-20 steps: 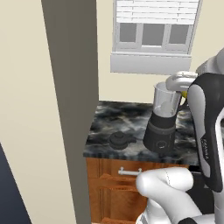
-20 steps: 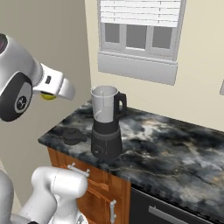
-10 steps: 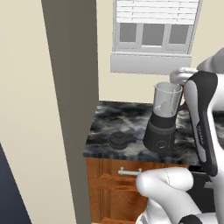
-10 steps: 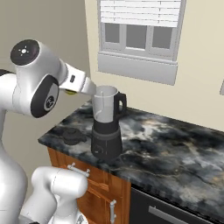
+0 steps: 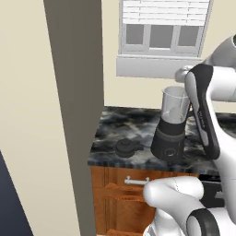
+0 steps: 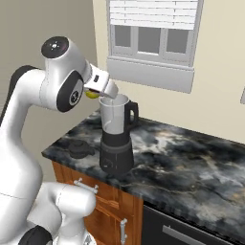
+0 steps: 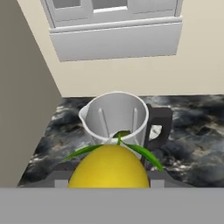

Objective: Grab the lime and lemon from the fridge, place them in the blender, close the lid, and turn on the blender to create a marinade.

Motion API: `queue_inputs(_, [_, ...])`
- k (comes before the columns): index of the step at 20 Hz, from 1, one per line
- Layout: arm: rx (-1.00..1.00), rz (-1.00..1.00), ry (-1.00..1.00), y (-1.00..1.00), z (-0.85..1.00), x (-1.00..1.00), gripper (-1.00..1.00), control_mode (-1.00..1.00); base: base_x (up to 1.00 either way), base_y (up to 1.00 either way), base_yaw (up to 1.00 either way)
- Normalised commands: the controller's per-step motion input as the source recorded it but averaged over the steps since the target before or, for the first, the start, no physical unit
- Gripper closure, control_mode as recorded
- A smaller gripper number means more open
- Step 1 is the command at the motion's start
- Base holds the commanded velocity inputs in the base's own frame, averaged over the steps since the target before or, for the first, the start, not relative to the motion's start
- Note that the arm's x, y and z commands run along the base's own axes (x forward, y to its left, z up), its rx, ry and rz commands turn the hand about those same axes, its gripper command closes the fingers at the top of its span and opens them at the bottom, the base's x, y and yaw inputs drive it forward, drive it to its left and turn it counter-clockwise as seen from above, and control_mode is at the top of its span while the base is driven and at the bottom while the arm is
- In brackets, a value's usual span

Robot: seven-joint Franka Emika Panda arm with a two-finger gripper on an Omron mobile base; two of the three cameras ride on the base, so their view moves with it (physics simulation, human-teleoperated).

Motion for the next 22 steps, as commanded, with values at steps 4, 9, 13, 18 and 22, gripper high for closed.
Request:
queue_inputs(4, [0.00,0.00,0.00,-0.04,-0.41,0.27,1.00,-1.00,0.00,0.00,0.00])
queue_inputs(9, [0.00,0.00,0.00,-0.04,-0.49,0.25,1.00,-1.00,0.00,0.00,0.00])
queue_inputs(13, [0.00,0.00,0.04,-0.03,-0.14,0.37,1.00,-1.00,0.00,0.00,0.00])
queue_inputs(18, [0.01,0.00,0.21,0.00,0.00,0.50,1.00,-1.00,0.00,0.00,0.00])
queue_inputs(22, [0.00,0.00,0.17,-0.04,0.00,0.50,1.00,-1.00,0.00,0.00,0.00])
